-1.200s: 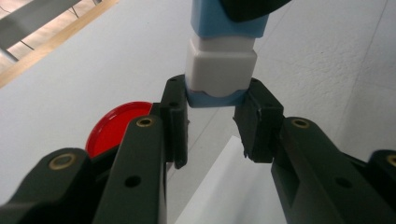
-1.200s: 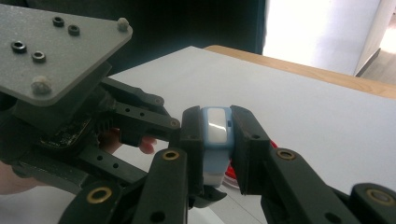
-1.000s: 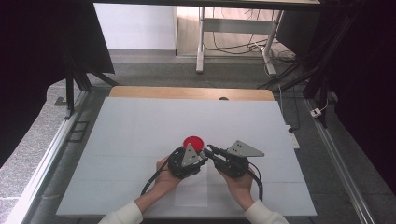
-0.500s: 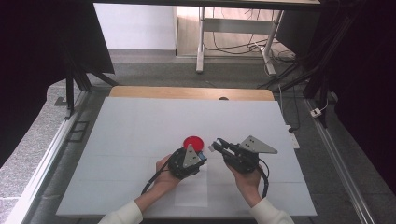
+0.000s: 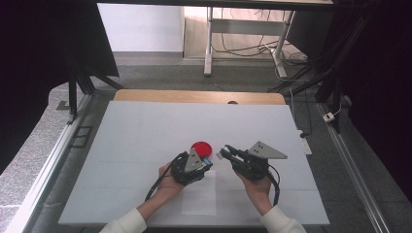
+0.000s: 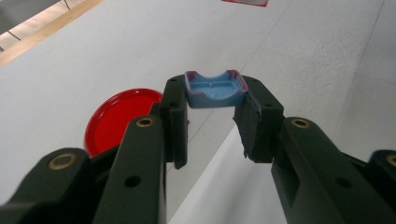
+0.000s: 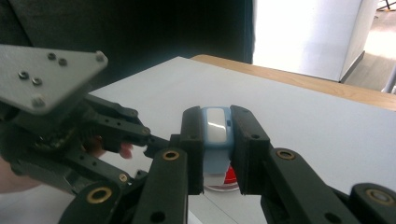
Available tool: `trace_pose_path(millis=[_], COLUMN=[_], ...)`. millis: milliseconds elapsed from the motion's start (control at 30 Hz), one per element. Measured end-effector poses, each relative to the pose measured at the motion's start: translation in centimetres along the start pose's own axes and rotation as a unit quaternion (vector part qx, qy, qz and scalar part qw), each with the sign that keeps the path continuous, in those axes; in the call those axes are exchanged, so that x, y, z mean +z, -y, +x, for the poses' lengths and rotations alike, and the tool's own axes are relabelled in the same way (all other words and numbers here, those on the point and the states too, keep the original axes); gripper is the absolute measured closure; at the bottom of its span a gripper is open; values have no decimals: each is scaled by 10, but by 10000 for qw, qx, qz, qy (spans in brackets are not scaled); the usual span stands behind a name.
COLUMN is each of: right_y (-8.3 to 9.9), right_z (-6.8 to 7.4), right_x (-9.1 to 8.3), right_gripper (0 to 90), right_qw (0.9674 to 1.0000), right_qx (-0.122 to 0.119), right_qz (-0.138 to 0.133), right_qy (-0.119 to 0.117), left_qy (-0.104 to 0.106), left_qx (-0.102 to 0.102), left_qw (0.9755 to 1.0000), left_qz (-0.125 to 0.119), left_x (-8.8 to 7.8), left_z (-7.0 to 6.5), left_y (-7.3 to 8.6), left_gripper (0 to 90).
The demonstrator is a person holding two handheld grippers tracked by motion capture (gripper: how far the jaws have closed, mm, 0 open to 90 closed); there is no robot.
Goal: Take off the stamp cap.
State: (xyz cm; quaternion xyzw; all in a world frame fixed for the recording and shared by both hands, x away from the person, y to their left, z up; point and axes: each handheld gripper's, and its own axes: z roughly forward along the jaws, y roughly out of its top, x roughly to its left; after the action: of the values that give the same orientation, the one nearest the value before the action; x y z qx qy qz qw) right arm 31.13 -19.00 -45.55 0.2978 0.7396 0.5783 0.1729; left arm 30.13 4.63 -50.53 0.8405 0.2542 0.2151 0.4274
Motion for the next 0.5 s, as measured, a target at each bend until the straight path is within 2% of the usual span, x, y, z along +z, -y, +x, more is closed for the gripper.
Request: trace_pose_path(millis=[300, 500], right_y=[1, 1], right_z=[-4, -4], right_x=[-2, -2], right_gripper=[749, 749], right_qw=[10000, 10000], right_qx=[-4, -77], right_qz=[7, 29], right_qy=[23, 3], left_qy=[-38, -41], left_qx=[-221, -324], left_qw=[9997, 9994], left_qz=[-138, -120], left_x=[-26, -34], left_z=[11, 16], left_y=[10, 16], left_gripper=[652, 651])
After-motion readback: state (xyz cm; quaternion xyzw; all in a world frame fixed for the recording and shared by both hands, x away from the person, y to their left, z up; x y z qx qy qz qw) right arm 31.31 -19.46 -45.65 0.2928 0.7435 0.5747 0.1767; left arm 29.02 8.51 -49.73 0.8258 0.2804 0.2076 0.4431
